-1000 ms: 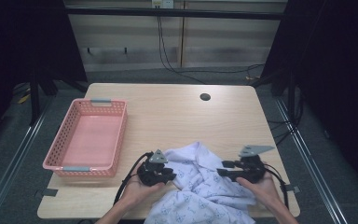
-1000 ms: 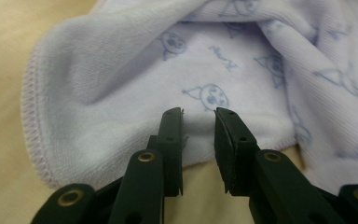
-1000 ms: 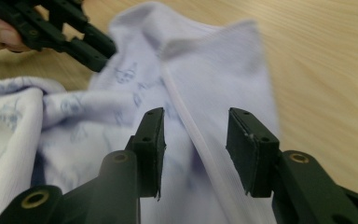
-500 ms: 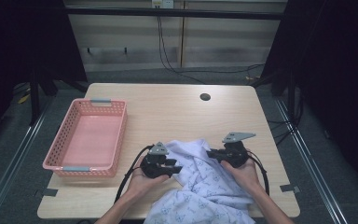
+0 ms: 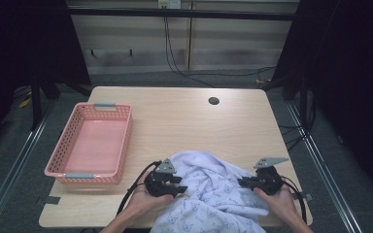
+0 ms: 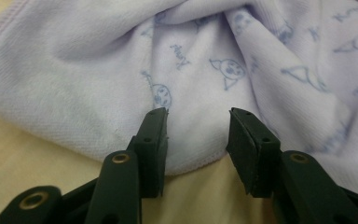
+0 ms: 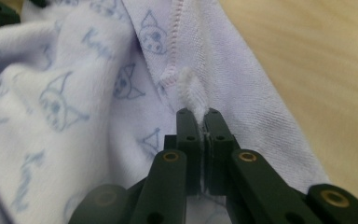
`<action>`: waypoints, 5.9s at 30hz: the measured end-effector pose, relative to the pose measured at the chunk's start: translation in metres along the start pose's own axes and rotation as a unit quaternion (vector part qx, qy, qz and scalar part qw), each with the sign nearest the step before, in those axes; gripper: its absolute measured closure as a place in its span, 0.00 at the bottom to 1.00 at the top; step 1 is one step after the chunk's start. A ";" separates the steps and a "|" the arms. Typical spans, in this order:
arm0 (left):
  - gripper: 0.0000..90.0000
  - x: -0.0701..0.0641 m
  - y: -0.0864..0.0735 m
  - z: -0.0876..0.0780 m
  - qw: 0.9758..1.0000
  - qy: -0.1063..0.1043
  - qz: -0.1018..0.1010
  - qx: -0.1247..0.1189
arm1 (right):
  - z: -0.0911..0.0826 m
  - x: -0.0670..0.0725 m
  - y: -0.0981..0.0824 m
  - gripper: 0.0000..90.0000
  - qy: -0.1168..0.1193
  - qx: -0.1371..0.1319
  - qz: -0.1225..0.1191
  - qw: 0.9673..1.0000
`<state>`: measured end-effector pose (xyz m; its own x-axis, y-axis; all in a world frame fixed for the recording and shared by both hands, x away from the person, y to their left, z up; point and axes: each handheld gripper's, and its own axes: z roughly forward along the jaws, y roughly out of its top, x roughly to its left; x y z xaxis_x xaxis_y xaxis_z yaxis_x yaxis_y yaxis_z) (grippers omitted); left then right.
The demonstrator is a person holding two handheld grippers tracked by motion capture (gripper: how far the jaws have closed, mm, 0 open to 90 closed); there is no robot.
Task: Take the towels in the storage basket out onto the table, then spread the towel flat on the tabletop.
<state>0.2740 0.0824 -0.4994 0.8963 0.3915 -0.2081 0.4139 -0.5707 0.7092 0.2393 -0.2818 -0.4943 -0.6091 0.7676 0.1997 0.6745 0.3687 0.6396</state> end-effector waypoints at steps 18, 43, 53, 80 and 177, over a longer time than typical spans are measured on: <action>0.62 0.020 -0.013 -0.037 0.997 0.011 -0.077 -0.026 | -0.017 0.017 -0.019 0.97 0.052 0.008 0.005 0.999; 0.98 0.017 0.004 -0.061 0.995 0.020 -0.070 -0.068 | -0.047 0.009 0.016 0.97 0.066 -0.111 0.004 0.992; 0.98 0.039 0.024 -0.133 0.986 0.085 -0.061 -0.133 | -0.071 0.012 0.090 0.97 0.064 -0.219 -0.022 0.973; 0.77 0.137 0.141 -0.088 0.982 0.132 -0.071 -0.113 | -0.049 -0.114 0.164 0.88 -0.082 -0.215 0.049 0.972; 0.55 0.081 0.008 -0.023 0.984 0.108 -0.125 -0.062 | 0.051 -0.091 0.072 0.89 -0.065 -0.041 -0.004 0.997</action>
<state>0.3464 0.1267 -0.4953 0.7082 0.6612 -0.2475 0.5829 -0.3497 0.7335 0.3646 -0.2981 -0.5043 -0.5510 0.8286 0.0992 0.6301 0.3352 0.7004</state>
